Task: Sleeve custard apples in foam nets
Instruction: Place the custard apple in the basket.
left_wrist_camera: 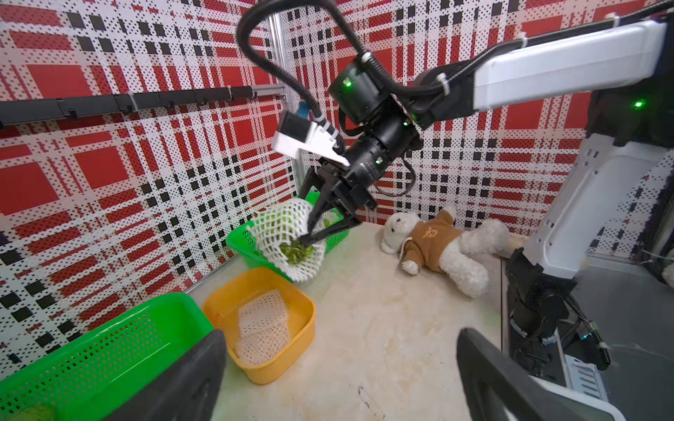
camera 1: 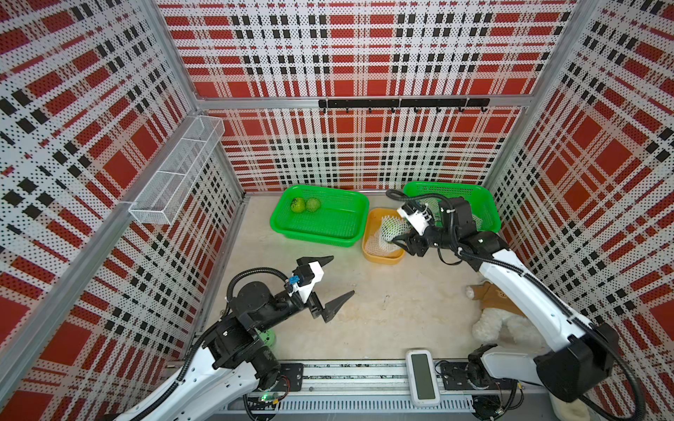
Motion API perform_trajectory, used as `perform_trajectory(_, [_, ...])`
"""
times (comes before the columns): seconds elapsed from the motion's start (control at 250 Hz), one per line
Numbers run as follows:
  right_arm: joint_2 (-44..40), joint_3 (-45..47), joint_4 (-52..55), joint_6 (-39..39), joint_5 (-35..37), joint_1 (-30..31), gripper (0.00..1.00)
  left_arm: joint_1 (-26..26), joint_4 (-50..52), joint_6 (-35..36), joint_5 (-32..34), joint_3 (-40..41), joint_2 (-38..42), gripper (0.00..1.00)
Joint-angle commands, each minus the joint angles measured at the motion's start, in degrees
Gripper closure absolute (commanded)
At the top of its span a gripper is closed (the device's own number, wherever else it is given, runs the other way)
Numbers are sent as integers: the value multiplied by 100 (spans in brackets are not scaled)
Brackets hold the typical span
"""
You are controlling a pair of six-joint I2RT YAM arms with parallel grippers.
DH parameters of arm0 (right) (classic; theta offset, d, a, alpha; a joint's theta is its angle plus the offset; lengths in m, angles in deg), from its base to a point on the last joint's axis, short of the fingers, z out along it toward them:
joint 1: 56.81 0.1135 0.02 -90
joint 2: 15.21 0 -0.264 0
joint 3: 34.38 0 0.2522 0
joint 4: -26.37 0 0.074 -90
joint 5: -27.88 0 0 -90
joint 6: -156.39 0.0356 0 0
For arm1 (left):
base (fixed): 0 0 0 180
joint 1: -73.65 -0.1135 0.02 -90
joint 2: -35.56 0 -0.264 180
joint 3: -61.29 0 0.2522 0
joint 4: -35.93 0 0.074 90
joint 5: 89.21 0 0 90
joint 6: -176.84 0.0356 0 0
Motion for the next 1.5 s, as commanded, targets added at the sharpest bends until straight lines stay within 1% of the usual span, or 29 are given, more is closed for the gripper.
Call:
perform_trajectory(0.0, [961,-971,854,871,1123,-550,71,-47,-9,-135,101,73,-57,1])
perform_trajectory(0.108, [1773,-1555,994,1117,1910,-843,71,-72,-87,-166,-48,56,-231,1])
perform_trajectory(0.204, [2332,-1896,908,1319,2261,-1153,69,-99,-167,-194,-169,53,-364,1])
perform_trajectory(0.336, [3037,-2409,760,1652,2148,-1585,68,-147,-340,-264,-224,105,-471,1])
perform_trajectory(0.404, [3378,-2746,773,1714,2253,-1685,66,-195,-418,-282,-274,127,-519,1])
perform_trajectory(0.592, [4143,-3508,713,1841,2566,-1795,64,-414,-673,-432,-481,219,-638,1])
perform_trajectory(0.688, [4568,-3988,888,1860,2669,-1817,61,-560,-818,-535,-662,230,-735,1])
perform_trajectory(0.74, [4777,-4242,997,1860,2649,-1831,58,-621,-860,-565,-721,225,-791,1])
perform_trajectory(0.86, [5035,-4600,1215,1842,2572,-1829,54,-735,-957,-592,-819,194,-936,1])
perform_trajectory(0.908, [5064,-4616,1213,1812,2601,-1832,51,-771,-1007,-595,-827,175,-991,1])
perform_trajectory(0.988, [5171,-4798,1374,1720,2657,-1825,43,-826,-1136,-605,-884,143,-1124,1])
perform_trajectory(1.052, [5233,-4940,1486,1651,2690,-1827,34,-867,-1244,-606,-913,116,-1263,1])
perform_trajectory(1.129, [5261,-5073,1573,1542,2551,-1828,23,-906,-1368,-607,-925,73,-1456,1])
perform_trajectory(1.229, [5177,-5153,1576,1437,2403,-1831,10,-1006,-1481,-726,-544,-86,-1827,1])
perform_trajectory(1.285, [5086,-5181,1577,1368,2370,-1831,0,-1168,-1476,-866,-414,-308,-2130,1])
perform_trajectory(1.405, [4910,-5296,1681,1219,2391,-1832,0,-1684,-1415,-1305,-301,-800,-2902,1])
perform_trajectory(1.497, [4718,-5268,1676,1136,2384,-1832,0,-2006,-1342,-1569,-79,-1205,-3539,1])
